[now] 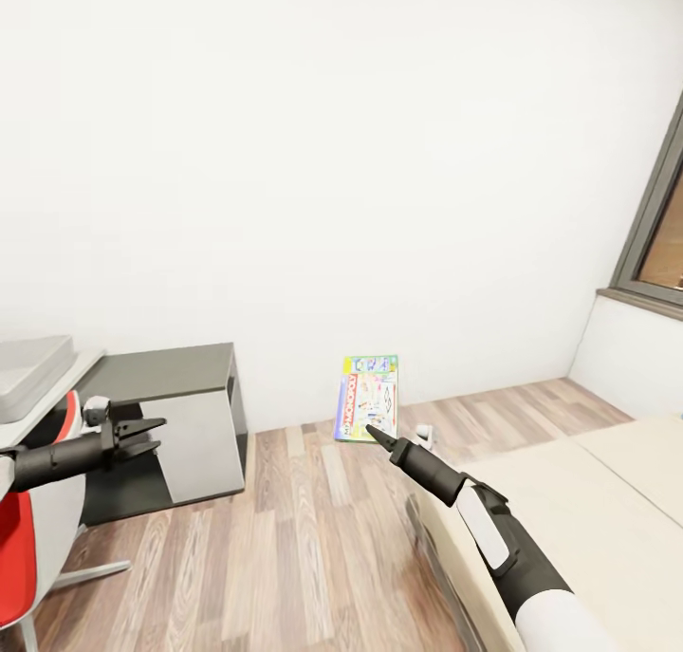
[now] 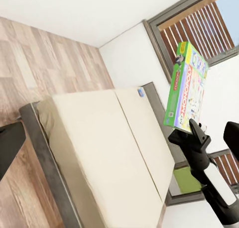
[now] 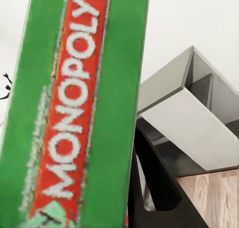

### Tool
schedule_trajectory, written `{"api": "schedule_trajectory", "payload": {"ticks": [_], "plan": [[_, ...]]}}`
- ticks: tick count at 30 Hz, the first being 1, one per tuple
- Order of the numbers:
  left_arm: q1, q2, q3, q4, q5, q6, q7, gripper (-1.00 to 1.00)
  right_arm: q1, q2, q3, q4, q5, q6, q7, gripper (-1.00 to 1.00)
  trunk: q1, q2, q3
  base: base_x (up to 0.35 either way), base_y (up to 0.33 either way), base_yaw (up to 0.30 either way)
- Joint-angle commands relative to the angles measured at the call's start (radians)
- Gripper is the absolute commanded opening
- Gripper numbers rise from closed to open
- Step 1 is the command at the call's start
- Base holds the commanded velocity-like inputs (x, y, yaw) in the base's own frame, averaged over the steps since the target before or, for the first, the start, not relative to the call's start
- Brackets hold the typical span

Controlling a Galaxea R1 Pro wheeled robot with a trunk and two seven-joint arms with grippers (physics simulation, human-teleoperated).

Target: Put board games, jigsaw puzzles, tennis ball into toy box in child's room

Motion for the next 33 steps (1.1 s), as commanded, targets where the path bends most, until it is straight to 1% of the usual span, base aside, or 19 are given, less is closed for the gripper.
{"api": "schedule_trajectory", "payload": {"ticks": [1, 15, 21, 33], "plan": [[0.0, 0.0, 0.001, 0.0, 0.0, 0.004, -0.003, 1.0, 0.0, 0.0, 0.0, 0.0, -0.013, 0.009, 0.0, -1.0, 0.001, -0.001, 0.0, 0.249, 0.0, 0.199], [-0.001, 0.0, 0.002, 0.0, 0.0, 0.003, -0.004, 1.0, -0.001, 0.001, 0.0, 0.0, -0.012, 0.009, 0.0, -1.0, 0.001, -0.001, 0.012, 0.246, 0.0, 0.228], [-0.001, 0.0, 0.002, 0.0, 0.0, 0.003, -0.005, 1.0, -0.001, 0.001, 0.001, 0.0, -0.012, 0.009, 0.0, -1.0, 0.001, -0.001, 0.012, 0.212, 0.005, 0.045], [0.0, 0.0, 0.002, 0.0, 0.0, 0.003, -0.005, 1.0, -0.001, 0.0, 0.0, 0.0, -0.013, 0.009, 0.0, -1.0, 0.001, -0.001, 0.012, 0.023, 0.014, 0.001]]}}
